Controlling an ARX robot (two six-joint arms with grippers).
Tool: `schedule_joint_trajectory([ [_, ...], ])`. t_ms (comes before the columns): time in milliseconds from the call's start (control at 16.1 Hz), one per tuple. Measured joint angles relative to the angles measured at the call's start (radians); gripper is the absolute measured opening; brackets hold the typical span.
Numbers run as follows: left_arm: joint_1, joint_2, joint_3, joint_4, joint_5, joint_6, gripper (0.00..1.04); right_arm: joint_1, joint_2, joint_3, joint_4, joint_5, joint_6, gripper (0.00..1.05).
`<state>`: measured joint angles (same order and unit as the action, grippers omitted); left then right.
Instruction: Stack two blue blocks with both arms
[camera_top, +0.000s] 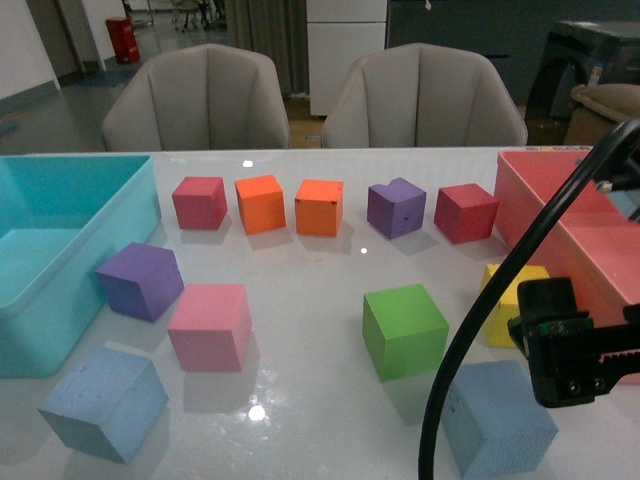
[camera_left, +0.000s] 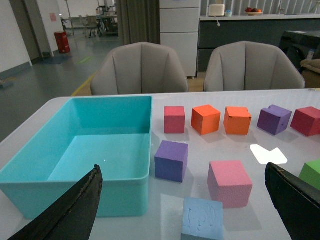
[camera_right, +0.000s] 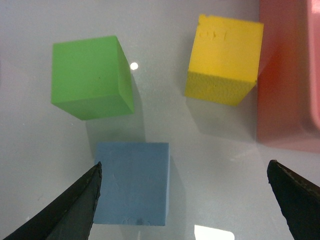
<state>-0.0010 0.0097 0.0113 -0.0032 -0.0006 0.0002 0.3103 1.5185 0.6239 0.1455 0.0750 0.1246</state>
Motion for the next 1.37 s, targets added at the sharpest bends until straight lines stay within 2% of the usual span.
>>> schedule_joint_trajectory([
  [125, 0.000, 0.000, 0.000, 0.000, 0.000, 0.000, 0.98, 0.030, 0.170, 0.042, 0.041, -0.060, 0.097, 0.98],
  [311, 0.000, 0.000, 0.000, 0.000, 0.000, 0.000, 0.98, 0.029, 0.228, 0.068, 0.032, -0.078, 0.119, 0.98],
  [1370, 0.000, 0.000, 0.000, 0.000, 0.000, 0.000, 0.98, 0.037, 0.326, 0.074, 0.096, -0.130, 0.145, 0.98],
])
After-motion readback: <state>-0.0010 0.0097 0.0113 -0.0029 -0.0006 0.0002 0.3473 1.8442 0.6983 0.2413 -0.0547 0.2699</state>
